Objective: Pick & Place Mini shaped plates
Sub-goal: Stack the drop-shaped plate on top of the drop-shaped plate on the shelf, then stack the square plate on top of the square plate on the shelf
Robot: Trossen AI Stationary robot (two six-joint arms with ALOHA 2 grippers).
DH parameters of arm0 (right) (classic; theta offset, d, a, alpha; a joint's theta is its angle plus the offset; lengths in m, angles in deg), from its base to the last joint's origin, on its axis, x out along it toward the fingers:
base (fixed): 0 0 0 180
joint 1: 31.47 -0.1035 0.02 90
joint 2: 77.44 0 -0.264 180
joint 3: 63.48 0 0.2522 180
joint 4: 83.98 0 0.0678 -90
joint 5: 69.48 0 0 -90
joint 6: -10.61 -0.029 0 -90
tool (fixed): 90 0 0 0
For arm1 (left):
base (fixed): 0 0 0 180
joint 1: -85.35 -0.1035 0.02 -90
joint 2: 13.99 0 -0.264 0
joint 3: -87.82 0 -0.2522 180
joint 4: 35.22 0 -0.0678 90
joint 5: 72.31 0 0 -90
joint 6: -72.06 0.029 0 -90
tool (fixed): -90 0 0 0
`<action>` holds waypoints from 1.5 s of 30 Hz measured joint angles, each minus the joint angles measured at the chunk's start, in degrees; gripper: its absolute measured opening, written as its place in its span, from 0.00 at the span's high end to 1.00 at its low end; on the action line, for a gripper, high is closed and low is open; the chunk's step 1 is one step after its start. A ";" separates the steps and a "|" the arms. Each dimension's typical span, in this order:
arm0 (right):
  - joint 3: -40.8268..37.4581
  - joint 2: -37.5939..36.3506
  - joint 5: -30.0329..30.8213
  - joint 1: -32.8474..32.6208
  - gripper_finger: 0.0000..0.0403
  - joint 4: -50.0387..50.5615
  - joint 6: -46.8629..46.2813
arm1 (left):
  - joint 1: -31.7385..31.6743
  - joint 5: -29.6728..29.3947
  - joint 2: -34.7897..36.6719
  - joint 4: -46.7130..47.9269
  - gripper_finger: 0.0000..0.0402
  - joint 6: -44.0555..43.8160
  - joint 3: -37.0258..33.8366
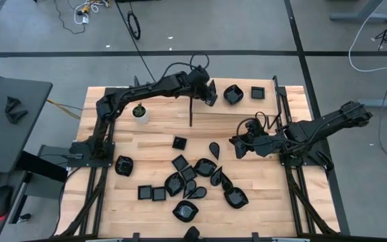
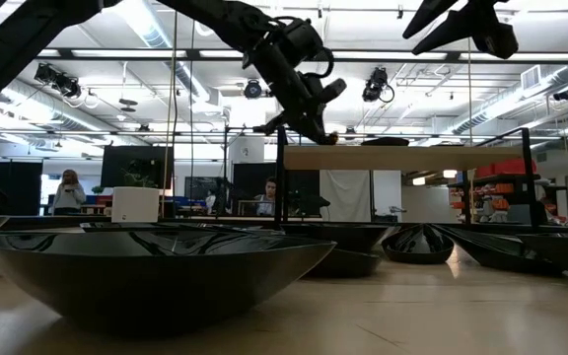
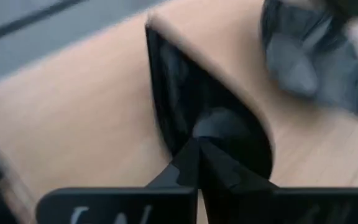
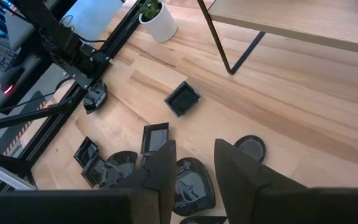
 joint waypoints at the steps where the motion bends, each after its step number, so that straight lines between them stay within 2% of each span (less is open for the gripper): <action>1: 0.00 0.00 0.00 0.00 0.72 -0.02 0.06 | 0.00 0.12 -0.10 -0.91 0.98 -0.05 0.02; 8: 0.00 0.00 0.00 0.00 0.72 -0.83 0.70 | 0.00 0.52 0.47 -2.08 0.98 -0.02 0.02; 14: 0.00 0.00 0.00 0.00 0.72 -0.79 1.03 | -0.06 0.01 4.47 -0.88 0.97 3.50 0.13; 20: 0.00 -0.02 0.02 0.00 0.72 -0.39 2.74 | 0.96 0.33 9.49 8.85 0.99 10.68 0.11; 29: -1.36 2.25 0.02 0.01 0.72 0.69 3.16 | 4.51 1.01 14.42 31.12 0.96 22.98 -0.27; 32: -2.77 3.15 -1.11 -0.09 0.72 0.55 1.46 | 5.73 2.74 15.40 31.67 0.97 23.18 -4.62; 38: -5.05 3.35 -9.51 -1.43 0.72 -1.71 0.66 | 10.55 5.95 23.51 27.41 0.99 17.08 -17.28; 41: -5.56 3.30 -11.29 -2.22 0.72 -1.68 0.66 | 14.05 5.62 29.77 23.79 0.97 13.73 -23.43; 45: -7.45 3.30 -11.55 -2.49 0.72 -4.09 0.63 | 18.69 1.89 38.07 18.59 0.96 6.53 -33.92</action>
